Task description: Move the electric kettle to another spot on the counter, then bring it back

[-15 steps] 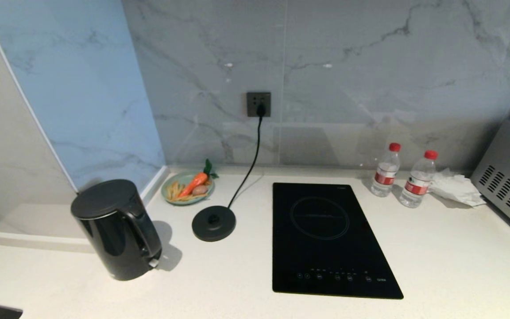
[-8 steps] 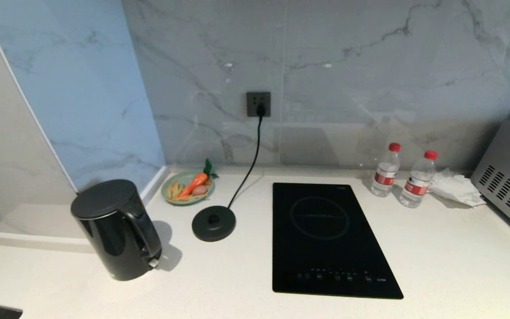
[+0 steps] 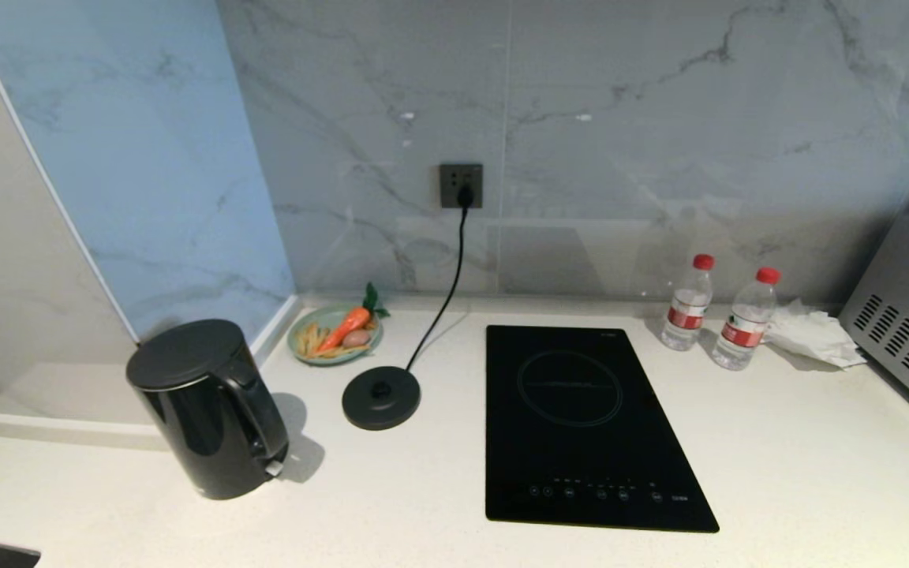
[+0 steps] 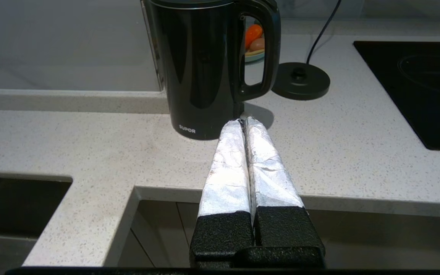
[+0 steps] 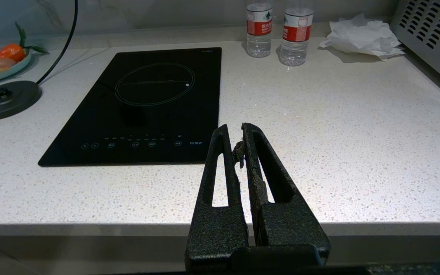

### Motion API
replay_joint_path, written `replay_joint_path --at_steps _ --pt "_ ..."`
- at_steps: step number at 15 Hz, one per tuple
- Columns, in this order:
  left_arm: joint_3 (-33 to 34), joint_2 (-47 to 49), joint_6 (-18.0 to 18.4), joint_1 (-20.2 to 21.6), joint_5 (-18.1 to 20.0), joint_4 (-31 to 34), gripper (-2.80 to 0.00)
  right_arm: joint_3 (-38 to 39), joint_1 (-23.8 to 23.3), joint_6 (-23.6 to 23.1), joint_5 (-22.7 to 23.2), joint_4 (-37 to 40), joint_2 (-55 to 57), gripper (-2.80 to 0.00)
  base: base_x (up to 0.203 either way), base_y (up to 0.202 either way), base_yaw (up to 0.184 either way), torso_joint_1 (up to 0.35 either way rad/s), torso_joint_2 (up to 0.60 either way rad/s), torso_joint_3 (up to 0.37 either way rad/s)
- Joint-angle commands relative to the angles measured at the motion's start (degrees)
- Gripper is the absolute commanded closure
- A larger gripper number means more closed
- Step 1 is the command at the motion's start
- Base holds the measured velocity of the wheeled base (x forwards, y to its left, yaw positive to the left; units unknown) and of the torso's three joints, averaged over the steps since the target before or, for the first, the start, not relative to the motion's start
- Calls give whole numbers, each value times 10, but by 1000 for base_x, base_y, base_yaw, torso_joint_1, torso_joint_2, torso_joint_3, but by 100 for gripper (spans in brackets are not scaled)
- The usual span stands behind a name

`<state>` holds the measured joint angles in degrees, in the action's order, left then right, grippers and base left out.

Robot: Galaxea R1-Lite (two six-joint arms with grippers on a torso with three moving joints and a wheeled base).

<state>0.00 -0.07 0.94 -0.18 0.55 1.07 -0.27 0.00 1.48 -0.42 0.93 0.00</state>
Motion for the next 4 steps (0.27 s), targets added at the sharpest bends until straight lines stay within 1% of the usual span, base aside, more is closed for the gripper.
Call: replay_joint_path --at_steps 1,4 --pt "1 1 0 0 0 1 0 0 0 0 0 0 0 0 0 0 0 0 0 0" --pt "1 1 0 0 0 1 0 0 0 0 0 0 0 0 0 0 0 0 0 0"
